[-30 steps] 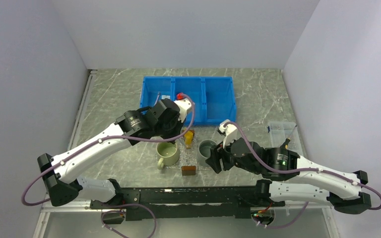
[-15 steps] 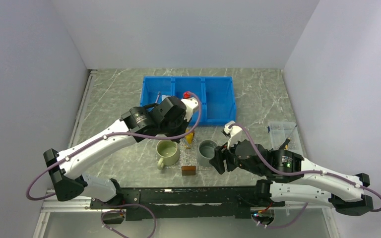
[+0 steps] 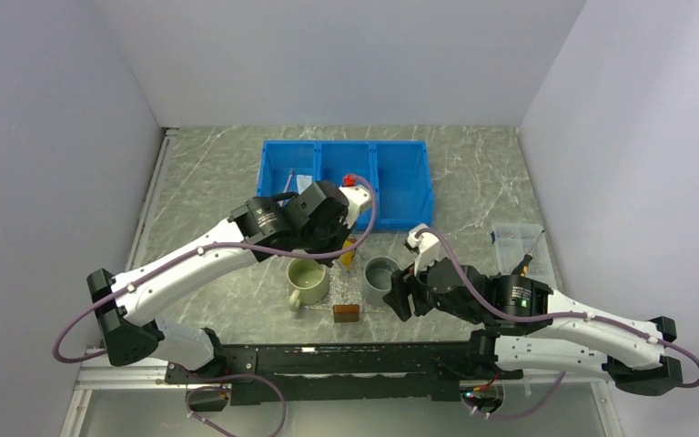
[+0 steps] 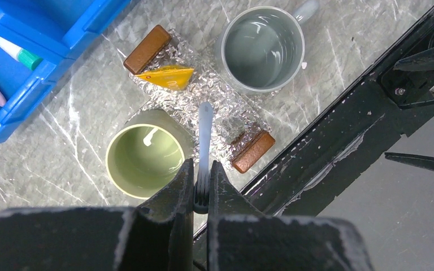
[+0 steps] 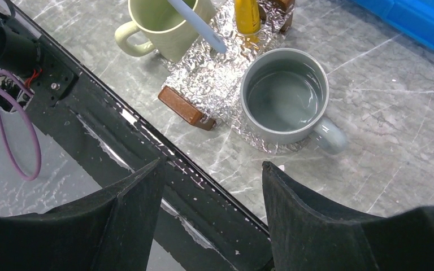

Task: Prepare toiletry sets of a toothbrush and toothpaste on the tray

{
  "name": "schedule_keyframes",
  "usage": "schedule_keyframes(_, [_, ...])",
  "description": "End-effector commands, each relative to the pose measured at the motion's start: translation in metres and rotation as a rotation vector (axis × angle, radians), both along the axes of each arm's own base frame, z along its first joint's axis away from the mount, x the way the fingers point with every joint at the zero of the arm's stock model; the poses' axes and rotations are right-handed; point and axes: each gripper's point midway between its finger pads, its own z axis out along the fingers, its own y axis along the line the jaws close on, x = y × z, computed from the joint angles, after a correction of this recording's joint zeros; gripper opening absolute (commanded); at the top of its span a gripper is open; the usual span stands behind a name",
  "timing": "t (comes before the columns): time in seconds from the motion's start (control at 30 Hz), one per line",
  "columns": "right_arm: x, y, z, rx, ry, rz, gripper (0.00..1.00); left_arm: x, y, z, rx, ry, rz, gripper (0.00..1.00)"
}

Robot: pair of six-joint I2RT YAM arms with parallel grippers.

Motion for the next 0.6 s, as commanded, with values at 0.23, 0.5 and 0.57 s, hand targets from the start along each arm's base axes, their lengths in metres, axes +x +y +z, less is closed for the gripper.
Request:
schedule_keyframes(0.23, [0.003,0.003,0.001,0.024,-0.002,-0.023,0.65,0.007,-0.006,-0.020,0.049,-0.004,0.004,0.00])
schedule_keyframes(0.5, [0.002,0.001,-0.006,0.010,0.009,-0.027,0.65,0.012,-0.014,-0.033,0.079,0.009,-0.003,0.00])
schedule_keyframes(0.57, [0.002,0.001,-0.006,0.010,0.010,-0.029,0.65,0.013,-0.015,-0.035,0.082,0.012,-0.006,0.00])
